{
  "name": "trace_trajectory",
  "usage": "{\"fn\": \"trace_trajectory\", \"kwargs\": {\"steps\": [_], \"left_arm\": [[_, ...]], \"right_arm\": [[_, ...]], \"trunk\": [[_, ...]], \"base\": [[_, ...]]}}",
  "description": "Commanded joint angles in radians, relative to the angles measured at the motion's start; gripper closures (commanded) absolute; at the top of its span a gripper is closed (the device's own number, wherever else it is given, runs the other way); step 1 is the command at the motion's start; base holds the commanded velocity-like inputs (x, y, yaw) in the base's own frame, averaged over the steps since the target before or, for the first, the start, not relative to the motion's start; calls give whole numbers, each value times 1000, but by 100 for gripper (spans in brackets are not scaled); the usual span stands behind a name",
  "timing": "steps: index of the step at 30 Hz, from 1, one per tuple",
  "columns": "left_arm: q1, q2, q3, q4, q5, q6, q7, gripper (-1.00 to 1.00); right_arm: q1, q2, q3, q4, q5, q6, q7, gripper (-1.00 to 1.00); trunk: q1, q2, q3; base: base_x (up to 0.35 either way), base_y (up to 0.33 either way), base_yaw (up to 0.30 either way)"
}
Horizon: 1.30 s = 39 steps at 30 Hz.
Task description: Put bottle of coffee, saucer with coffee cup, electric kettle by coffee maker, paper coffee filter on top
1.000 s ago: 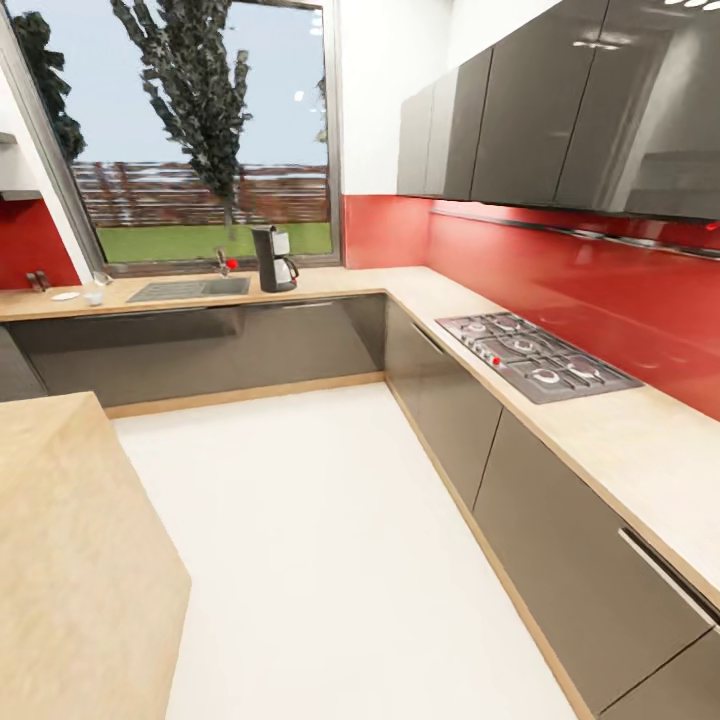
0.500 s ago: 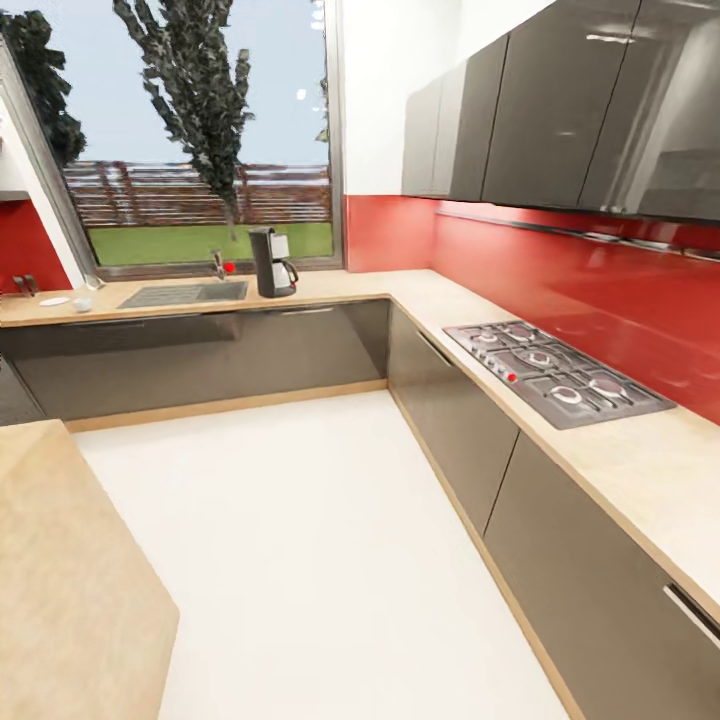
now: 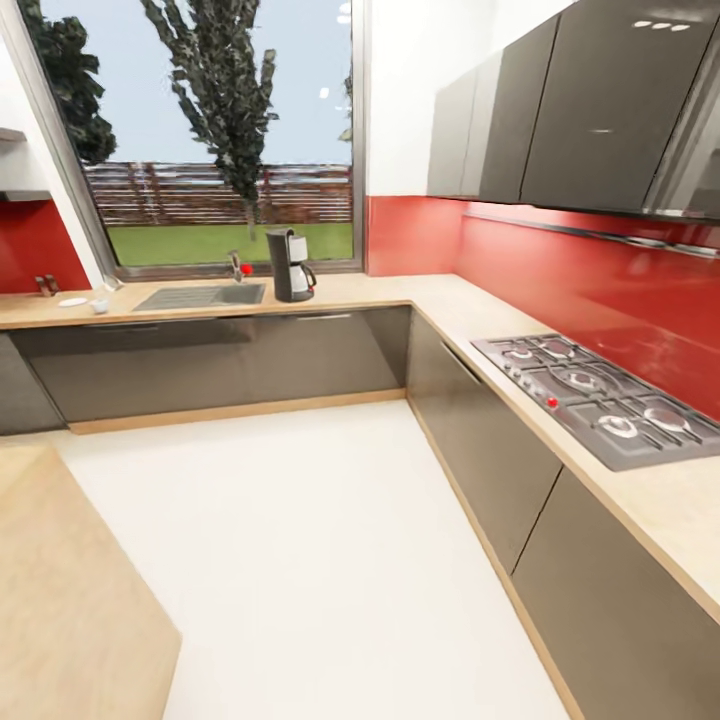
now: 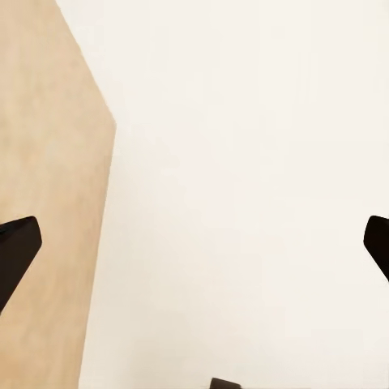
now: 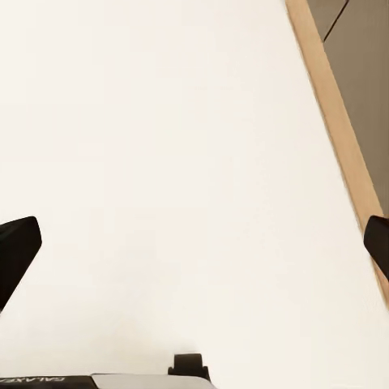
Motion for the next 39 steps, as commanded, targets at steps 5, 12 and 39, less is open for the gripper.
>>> {"fn": "trace_trajectory", "kwargs": {"steps": [5, 12, 39], "left_arm": [[-1, 0, -2, 1, 8, -3, -1, -100], [-1, 0, -2, 1, 8, -3, -1, -100], [-1, 0, -2, 1, 8, -3, -1, -100]], "right_arm": [[-1, -6, -1, 0, 2, -3, 0, -100], [-1, -8, -3, 0, 2, -3, 0, -100], [-1, -7, -6, -2, 0, -3, -2, -100]], "trunk": [[1, -2, -2], [1, -2, -2], [1, -2, -2]], "base": [[339, 0, 1], [339, 0, 0], [339, 0, 61]]}}
